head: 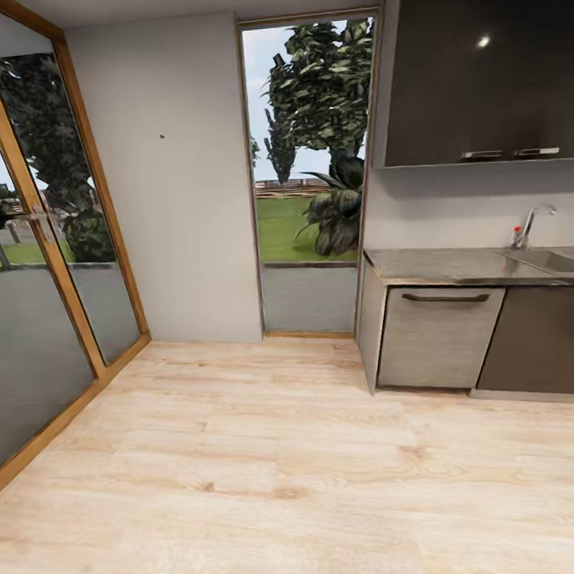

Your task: In the kitchen, take the popcorn bag from the countertop, put it into the microwave, and heat it until the popcorn is cooked so the cooked popcorn ends up inside the bag.

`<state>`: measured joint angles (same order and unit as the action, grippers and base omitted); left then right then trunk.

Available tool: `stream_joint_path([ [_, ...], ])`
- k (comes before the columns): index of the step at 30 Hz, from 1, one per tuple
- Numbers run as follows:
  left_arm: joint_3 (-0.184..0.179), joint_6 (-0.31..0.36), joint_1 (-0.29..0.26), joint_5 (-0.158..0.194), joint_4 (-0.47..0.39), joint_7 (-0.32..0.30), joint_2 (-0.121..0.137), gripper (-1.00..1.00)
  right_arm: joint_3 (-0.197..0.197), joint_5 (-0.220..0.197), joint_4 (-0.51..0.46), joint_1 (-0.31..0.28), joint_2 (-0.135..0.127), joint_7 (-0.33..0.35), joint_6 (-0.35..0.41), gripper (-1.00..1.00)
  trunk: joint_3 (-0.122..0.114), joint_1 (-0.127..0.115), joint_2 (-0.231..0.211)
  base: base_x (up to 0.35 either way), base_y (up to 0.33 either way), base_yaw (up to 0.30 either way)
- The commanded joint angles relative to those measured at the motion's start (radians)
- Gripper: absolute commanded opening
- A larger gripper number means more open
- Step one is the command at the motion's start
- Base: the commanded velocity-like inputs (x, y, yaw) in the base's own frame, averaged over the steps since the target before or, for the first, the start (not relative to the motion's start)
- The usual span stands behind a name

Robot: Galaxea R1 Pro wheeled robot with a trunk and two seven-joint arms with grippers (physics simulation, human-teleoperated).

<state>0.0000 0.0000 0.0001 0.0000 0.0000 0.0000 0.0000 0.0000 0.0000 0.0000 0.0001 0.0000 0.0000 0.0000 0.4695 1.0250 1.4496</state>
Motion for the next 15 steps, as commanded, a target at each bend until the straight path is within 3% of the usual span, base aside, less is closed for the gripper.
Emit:
stream_joint_path([
  [1, 0.006, -0.006, -0.002, 0.006, -0.006, -0.006, -0.006, 1.00, 0.000, -0.004, 0.003, -0.001, -0.002, -0.006, -0.006, 1.00, 0.000, 0.000, 0.000, 0.000, 0.000, 0.000],
  [15, 0.020, -0.012, -0.002, 0.060, -0.070, -0.003, -0.015, 1.00, 0.011, 0.014, 0.002, -0.002, -0.003, 0.003, -0.014, 1.00, 0.000, 0.000, 0.000, 0.000, 0.000, 0.000],
])
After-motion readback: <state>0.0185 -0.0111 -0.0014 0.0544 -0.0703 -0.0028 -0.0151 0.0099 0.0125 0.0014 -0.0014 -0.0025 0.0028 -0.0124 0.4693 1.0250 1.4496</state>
